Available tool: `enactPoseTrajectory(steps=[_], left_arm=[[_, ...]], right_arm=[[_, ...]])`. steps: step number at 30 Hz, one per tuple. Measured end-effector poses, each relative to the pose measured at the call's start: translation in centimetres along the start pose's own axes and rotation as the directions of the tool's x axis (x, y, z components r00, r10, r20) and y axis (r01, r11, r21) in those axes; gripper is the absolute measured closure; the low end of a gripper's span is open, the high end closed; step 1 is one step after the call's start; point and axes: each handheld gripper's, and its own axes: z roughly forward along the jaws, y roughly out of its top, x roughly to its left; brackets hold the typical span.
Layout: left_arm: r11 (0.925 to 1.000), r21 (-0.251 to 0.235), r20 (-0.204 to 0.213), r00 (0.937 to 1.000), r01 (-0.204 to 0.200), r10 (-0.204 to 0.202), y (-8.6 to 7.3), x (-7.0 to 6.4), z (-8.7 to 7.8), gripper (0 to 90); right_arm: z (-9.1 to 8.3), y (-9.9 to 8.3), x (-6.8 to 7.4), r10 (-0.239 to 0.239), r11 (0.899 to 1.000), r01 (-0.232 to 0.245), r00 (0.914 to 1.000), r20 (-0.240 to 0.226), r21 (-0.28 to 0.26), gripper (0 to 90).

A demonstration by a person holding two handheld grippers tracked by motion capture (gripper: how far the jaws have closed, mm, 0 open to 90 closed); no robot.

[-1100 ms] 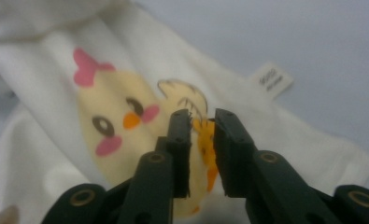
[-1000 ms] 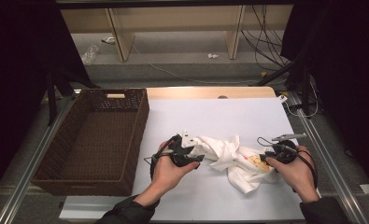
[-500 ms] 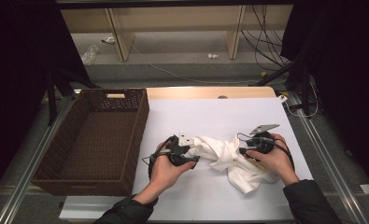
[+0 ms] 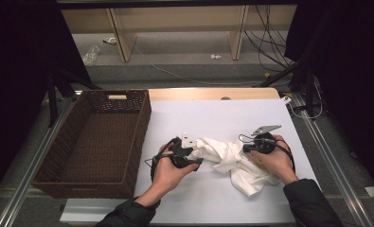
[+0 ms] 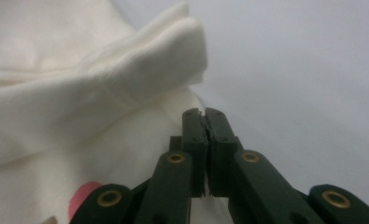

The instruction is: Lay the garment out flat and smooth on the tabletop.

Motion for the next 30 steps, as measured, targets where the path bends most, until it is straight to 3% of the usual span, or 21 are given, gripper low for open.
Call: enactPoseTrajectory(steps=[4, 9, 13, 16, 19, 20, 21, 23, 24, 25, 27, 30], left_arm=[[1.0000, 0.001, 0.000, 1.0000, 0.005, -0.005, -0.1, 0.0, 0.1, 45.1], [1.0000, 0.001, 0.002, 1.0000, 0.008, -0.008, 0.0, 0.0, 0.1, 44.9], [1.0000, 0.003, 0.003, 1.0000, 0.005, -0.005, 0.0, 0.0, 0.2, 44.8], [1.0000, 0.003, 0.006, 1.0000, 0.005, -0.005, 0.0, -0.1, 0.2, 44.7], [1.0000, 0.005, 0.009, 1.0000, 0.001, -0.001, 0.0, -0.2, 0.2, 44.6], [1.0000, 0.004, 0.010, 0.9999, 0.006, -0.006, 0.0, -0.2, 0.3, 44.5], [1.0000, 0.003, 0.012, 0.9999, 0.007, -0.007, 0.0, -0.3, 0.3, 44.5], [1.0000, 0.003, 0.016, 0.9999, 0.006, -0.006, 0.1, -0.3, 0.3, 44.3], [1.0000, 0.002, 0.019, 0.9998, 0.003, -0.003, 0.1, -0.3, 0.4, 44.3], [1.0000, 0.001, 0.021, 0.9998, 0.004, -0.004, 0.1, -0.3, 0.4, 44.2], [1.0000, 0.003, 0.021, 0.9998, 0.002, -0.002, 0.1, -0.4, 0.4, 44.2], [1.0000, -0.003, 0.020, 0.9998, 0.004, -0.004, 0.1, -0.5, 0.4, 44.2]], right_arm=[[-0.7, -0.1, -0.7, 0.066, 0.996, -0.062, 0.9956, 0.066, -0.059, 88.5], [-1.9, -0.8, -2.2, 0.167, 0.983, -0.150, 0.9717, 0.167, -0.107, 88.4], [-2.8, -1.6, -3.3, 0.244, 0.968, -0.221, 0.9385, 0.244, -0.117, 88.4], [-3.3, -2.2, -4.0, 0.299, 0.954, -0.284, 0.8973, 0.325, -0.094, 88.4], [-3.5, -2.8, -4.4, 0.332, 0.941, -0.331, 0.8710, 0.362, -0.067, 88.0], [-3.4, -2.8, -4.4, 0.330, 0.941, -0.335, 0.8711, 0.363, -0.052, 87.6], [-3.4, -2.8, -4.3, 0.329, 0.941, -0.334, 0.8764, 0.351, -0.050, 86.7], [-3.6, -2.7, -4.1, 0.293, 0.954, -0.295, 0.8826, 0.368, -0.050, 80.2], [-3.8, -2.5, -4.0, 0.281, 0.958, -0.280, 0.8864, 0.368, -0.057, 76.5], [-4.1, -2.3, -3.8, 0.262, 0.965, -0.252, 0.8956, 0.359, -0.075, 74.2], [-4.6, -1.9, -3.3, 0.242, 0.970, -0.222, 0.8988, 0.365, -0.097, 69.7], [-5.6, -1.2, -2.5, 0.206, 0.976, -0.167, 0.9121, 0.355, -0.138, 65.9]])
